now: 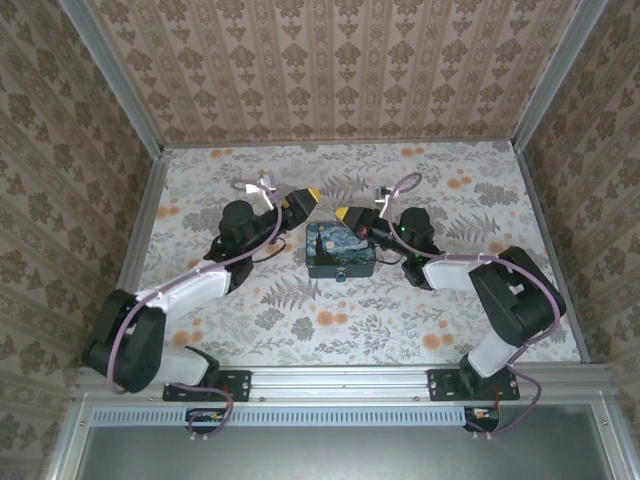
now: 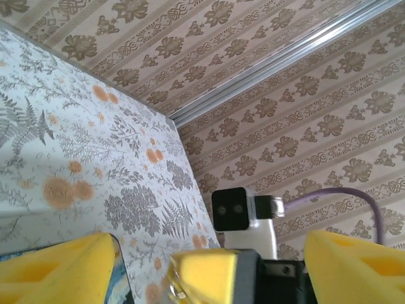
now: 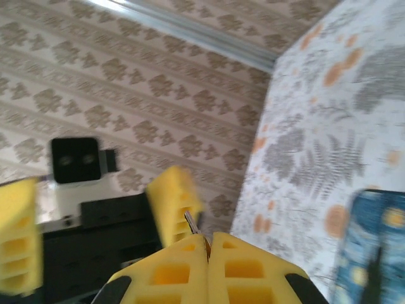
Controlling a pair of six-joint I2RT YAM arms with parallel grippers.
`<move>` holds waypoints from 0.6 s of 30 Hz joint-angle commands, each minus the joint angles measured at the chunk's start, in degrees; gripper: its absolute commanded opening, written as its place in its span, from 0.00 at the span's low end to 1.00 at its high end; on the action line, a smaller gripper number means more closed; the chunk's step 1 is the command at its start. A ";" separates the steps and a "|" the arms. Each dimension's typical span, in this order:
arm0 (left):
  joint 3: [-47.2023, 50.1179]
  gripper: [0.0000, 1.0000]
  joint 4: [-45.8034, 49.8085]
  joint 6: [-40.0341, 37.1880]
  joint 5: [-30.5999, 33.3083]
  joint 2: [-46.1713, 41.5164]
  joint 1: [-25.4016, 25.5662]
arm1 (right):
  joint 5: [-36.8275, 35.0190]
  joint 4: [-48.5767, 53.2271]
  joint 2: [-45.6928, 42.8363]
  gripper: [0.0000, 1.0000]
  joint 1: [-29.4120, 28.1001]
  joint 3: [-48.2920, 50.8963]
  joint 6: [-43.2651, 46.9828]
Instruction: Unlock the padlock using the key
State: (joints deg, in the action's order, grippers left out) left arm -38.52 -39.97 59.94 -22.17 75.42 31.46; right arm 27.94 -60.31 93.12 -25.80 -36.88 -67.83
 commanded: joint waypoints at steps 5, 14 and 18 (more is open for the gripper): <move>1.36 0.89 24.50 -14.20 2.32 -9.31 5.70 | -0.29 15.63 -7.11 0.00 2.17 3.69 8.78; 7.14 0.85 29.93 -23.45 6.98 -6.96 16.96 | 1.54 18.25 -6.26 0.00 3.44 5.99 9.82; 7.33 0.83 26.64 -26.26 8.76 -1.00 20.03 | 1.87 17.47 -4.13 0.00 3.74 5.85 9.48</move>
State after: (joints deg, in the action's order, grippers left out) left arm -31.27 -11.94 38.35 -15.81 72.25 50.04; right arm 28.23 -43.05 87.46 -22.44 -31.31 -59.68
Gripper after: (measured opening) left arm 0.831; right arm 0.067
